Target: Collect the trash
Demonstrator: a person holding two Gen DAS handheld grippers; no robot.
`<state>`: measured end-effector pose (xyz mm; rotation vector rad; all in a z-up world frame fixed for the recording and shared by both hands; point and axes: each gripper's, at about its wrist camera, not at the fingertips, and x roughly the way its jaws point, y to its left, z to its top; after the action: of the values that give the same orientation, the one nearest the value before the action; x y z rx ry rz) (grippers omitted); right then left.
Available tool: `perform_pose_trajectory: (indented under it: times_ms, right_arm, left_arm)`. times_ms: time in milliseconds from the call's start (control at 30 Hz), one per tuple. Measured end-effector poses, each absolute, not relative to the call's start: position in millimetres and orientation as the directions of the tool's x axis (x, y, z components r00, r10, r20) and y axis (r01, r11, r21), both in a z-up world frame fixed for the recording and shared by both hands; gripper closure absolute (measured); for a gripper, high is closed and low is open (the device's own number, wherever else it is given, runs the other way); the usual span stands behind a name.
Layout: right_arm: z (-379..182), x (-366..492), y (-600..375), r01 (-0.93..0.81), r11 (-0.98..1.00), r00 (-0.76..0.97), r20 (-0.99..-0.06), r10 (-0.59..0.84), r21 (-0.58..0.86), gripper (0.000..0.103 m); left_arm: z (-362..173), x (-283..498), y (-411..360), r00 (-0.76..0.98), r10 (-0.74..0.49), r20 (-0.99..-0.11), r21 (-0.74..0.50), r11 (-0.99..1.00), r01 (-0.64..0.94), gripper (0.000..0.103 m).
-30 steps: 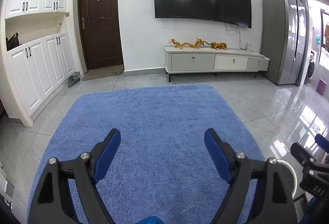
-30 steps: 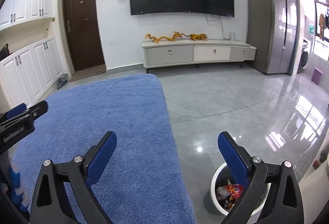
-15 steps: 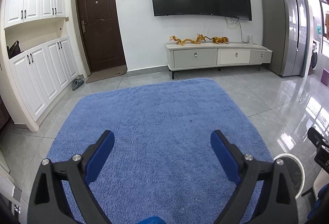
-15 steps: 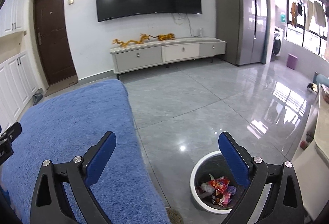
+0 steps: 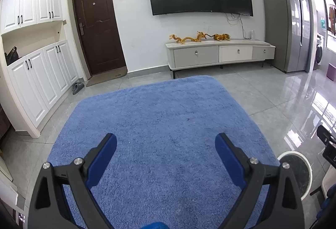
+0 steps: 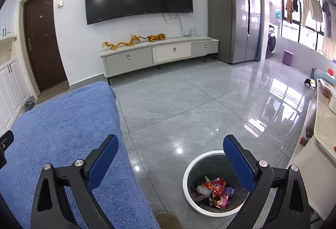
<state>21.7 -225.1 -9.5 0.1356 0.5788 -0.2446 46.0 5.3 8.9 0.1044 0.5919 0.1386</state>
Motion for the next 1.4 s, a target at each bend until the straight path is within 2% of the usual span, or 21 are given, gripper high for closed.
perform_pose_trajectory:
  times_ms: [333, 1400]
  right_arm:
    - [-16, 22, -235, 0.302, 0.952, 0.793, -0.567, -0.221, 0.051, 0.004]
    - [-20, 17, -244, 0.347, 0.938, 0.765, -0.587, -0.265, 0.028, 0.004]
  left_arm:
    - [0, 43, -14, 0.807, 0.106, -0.580, 0.136, 0.990, -0.032, 0.008]
    - [1, 39, -27, 0.810, 0.117, -0.575, 0.165, 0.986, -0.025, 0.007]
